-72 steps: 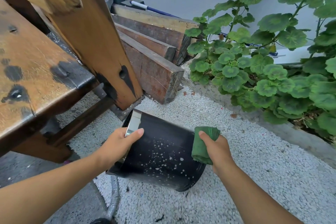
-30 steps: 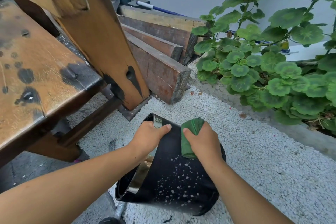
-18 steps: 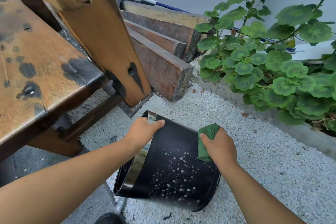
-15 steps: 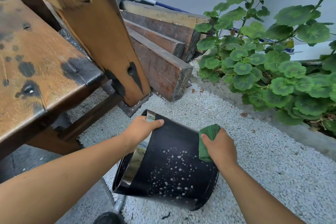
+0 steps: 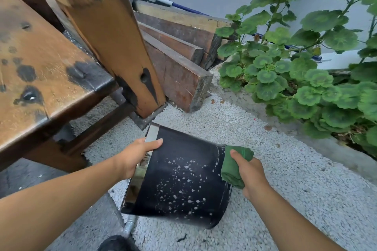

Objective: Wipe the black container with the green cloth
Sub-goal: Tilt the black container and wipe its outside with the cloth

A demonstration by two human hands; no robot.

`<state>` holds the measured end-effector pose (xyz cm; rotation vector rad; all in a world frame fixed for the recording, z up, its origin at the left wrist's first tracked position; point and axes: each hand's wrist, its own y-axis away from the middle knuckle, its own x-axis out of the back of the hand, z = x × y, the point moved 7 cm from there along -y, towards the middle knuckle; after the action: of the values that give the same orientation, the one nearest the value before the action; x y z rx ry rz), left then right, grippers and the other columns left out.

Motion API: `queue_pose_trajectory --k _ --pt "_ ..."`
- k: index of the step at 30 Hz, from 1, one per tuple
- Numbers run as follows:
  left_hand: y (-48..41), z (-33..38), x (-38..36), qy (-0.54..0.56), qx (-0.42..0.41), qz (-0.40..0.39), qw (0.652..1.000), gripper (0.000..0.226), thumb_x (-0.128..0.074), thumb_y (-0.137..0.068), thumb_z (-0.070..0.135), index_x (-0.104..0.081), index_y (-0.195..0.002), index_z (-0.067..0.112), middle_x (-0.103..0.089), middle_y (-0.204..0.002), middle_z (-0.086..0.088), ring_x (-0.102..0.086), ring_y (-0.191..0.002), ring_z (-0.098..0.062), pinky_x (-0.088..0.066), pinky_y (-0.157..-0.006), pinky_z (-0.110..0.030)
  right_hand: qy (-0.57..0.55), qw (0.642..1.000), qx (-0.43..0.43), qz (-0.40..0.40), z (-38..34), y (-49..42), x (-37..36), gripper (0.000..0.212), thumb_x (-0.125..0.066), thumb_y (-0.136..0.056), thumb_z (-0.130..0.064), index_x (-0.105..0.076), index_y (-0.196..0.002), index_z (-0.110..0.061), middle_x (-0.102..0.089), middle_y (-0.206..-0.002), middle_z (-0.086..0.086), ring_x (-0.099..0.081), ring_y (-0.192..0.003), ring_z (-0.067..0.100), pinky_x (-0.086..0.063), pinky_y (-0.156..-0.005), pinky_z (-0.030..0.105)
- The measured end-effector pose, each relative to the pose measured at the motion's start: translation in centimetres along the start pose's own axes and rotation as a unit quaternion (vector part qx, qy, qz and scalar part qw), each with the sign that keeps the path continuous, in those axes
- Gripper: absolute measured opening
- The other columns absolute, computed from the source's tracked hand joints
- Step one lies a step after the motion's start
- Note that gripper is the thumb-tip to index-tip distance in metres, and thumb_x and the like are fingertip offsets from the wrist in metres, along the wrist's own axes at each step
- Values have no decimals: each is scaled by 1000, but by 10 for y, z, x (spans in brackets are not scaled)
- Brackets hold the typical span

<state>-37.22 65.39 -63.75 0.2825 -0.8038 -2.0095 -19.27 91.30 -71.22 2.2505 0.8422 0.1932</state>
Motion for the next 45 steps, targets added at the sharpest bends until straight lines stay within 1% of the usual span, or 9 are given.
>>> queue_pose_trajectory --k 3,5,10,15,21,24,29,37,45 --pt "-2 1 3 26 9 30 999 89 -78 -75 51 -42 -148 14 -55 -146 -5 -42 -142 -29 -29 -118 -47 -20 999 -15 -20 -2 6 -9 18 -76 -92 -27 -72 -103 -12 -77 -97 16 -76 -85 33 -59 -51 32" --pt "-3 10 -1 6 10 40 999 70 -75 -79 47 -56 -135 11 -65 -133 -4 -48 -136 -27 -29 -118 -51 -37 999 -9 -19 -9 4 -11 19 -76 -92 -26 -70 -101 -11 -76 -98 17 -75 -85 34 -59 -50 32" --pt "-5 20 -18 56 49 10 997 35 -62 -97 36 -71 -110 5 -79 -102 -12 -76 -92 -30 -61 -67 -37 -46 999 16 -13 -22 -8 -10 20 -76 -91 -27 -69 -103 -13 -75 -100 15 -74 -89 33 -61 -62 37" --pt "-7 15 -27 -6 -31 27 999 26 -63 -98 30 -60 -118 14 -70 -116 3 -60 -117 -16 -40 -107 -37 19 999 25 39 -12 -15 -5 29 -75 -92 -29 -67 -111 -10 -73 -106 14 -71 -94 33 -61 -85 48" --pt "1 23 -57 -9 -37 -3 999 5 -46 -103 47 -49 -103 43 -46 -92 34 -41 -100 5 -21 -98 -23 166 965 200 34 -56 30 -50 19 -73 -89 -41 -64 -96 -26 -70 -91 -4 -69 -79 11 -46 -54 21" --pt "3 31 -76 4 -70 -9 997 33 -37 -104 50 -60 -95 29 -68 -79 32 -60 -74 21 -44 -76 -3 195 959 200 -39 -51 54 -89 21 -73 -87 -44 -64 -99 -30 -71 -92 -10 -70 -79 5 -51 -53 17" --pt "7 43 -91 -2 -122 -13 992 67 -46 -100 56 -67 -113 -6 -72 -111 -27 -71 -103 -38 -57 -94 -47 249 938 241 -20 -42 75 -108 32 -71 -83 -46 -53 -101 -27 -66 -90 -10 -67 -80 10 -60 -72 39" --pt "3 41 -93 1 -161 -27 987 25 -65 -96 31 -70 -96 7 -79 -81 1 -76 -76 -9 -55 -63 -15 287 923 256 7 -43 60 -94 37 -71 -84 -52 -52 -102 -26 -65 -87 -10 -66 -76 8 -58 -64 36" --pt "-4 37 -76 -49 -146 0 988 7 -69 -93 9 -70 -98 13 -80 -85 2 -76 -74 -11 -56 -58 -17 351 908 224 36 -31 27 -62 37 -69 -89 -49 -50 -105 -21 -63 -90 -5 -64 -78 15 -55 -62 35"
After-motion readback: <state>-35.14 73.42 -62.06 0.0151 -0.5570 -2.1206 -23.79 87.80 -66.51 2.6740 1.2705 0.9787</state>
